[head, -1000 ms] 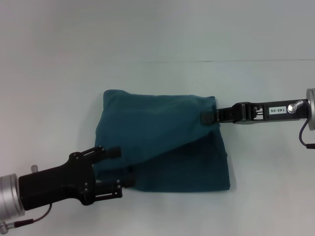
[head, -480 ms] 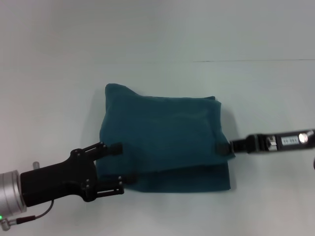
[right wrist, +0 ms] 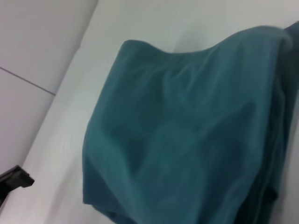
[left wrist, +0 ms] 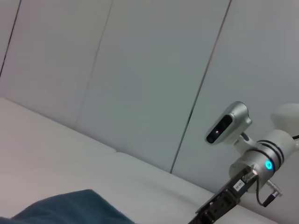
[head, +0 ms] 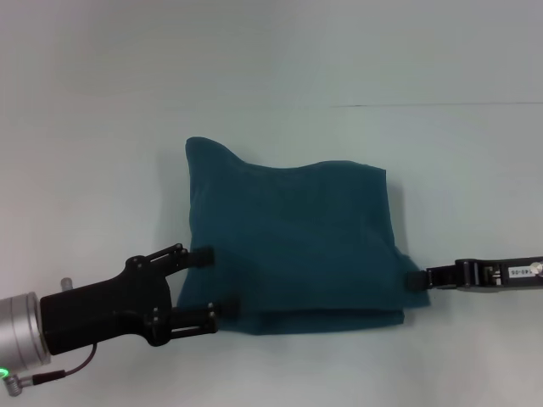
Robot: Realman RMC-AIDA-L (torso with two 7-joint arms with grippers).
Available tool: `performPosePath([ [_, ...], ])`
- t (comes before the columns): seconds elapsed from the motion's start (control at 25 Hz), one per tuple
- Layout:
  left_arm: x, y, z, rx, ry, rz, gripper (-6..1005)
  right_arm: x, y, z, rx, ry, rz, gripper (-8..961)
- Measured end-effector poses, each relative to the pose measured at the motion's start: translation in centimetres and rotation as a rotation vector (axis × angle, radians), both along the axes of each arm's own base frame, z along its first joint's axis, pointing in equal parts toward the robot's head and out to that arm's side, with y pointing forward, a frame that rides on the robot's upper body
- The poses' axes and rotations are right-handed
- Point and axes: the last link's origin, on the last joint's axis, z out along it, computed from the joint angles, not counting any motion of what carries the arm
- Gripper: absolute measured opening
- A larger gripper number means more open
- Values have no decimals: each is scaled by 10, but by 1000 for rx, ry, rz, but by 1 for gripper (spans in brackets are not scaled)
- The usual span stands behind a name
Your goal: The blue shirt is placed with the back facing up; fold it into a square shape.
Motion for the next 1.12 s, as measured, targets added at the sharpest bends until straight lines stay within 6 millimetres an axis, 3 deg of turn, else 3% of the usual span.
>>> performPosePath([
  [0.08, 0, 1, 0, 6, 1, 4, 892, 2, 2, 5, 15, -3, 3, 47],
  [0.32, 0, 15, 4, 64, 8, 36, 892, 3, 11, 30, 109, 42, -7, 262],
  [0.52, -4, 32, 12, 120, -10, 142, 892, -3, 23, 40, 194, 87, -2, 505],
  [0.8, -16, 60, 26, 152, -57, 390, 892, -16, 39, 32, 234, 85, 8, 718],
  [1.12, -21, 94, 27, 189, -67, 609, 892, -17, 39, 29, 220, 71, 8, 919],
])
